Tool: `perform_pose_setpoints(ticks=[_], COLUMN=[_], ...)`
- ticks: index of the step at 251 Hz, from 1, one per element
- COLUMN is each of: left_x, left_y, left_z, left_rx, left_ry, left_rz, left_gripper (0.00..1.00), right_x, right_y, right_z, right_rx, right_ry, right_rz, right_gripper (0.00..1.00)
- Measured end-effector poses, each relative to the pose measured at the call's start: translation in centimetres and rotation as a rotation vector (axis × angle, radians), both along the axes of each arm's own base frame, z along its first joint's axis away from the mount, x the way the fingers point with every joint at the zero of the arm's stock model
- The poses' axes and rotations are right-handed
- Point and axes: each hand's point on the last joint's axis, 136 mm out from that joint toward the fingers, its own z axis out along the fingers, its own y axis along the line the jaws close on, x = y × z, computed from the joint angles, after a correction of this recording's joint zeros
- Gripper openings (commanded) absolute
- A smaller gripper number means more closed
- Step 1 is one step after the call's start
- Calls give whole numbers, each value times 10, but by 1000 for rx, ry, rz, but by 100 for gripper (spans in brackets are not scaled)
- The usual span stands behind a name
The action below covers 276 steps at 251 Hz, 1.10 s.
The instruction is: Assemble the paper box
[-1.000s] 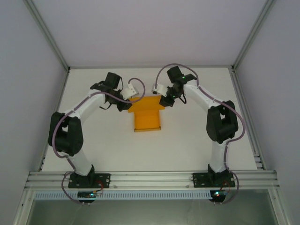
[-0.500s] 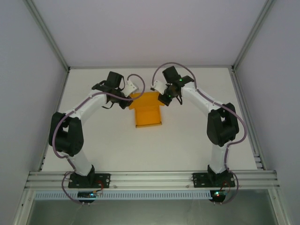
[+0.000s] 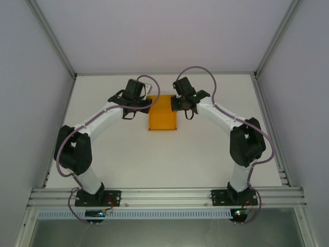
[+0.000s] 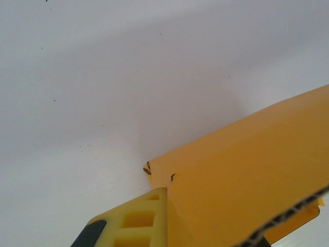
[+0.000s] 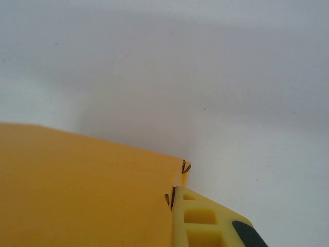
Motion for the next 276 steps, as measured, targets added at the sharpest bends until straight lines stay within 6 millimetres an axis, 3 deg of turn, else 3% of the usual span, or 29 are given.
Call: perform_pose_setpoints(ticks=[50,82,226,276], left_x=[-3,-4,6,-17], left_y=[-1,1,-2,-3], left_z=[-15,-24,-35,-58], left_rx=[-18,-51,-266,-247], left_ry=[32,56,48,35], left_rz=[68,121,309,273], left_gripper=[0,0,0,2], right_x=[11,8,2,-11], right_y=[6,11,14,11], right_z=[-17,-25,-34,-54], right_rx=[77,84,62,62], right_ry=[30,30,-31,-51], right_rz=[-117,-160,-215,-213], right_gripper=[0,0,0,0])
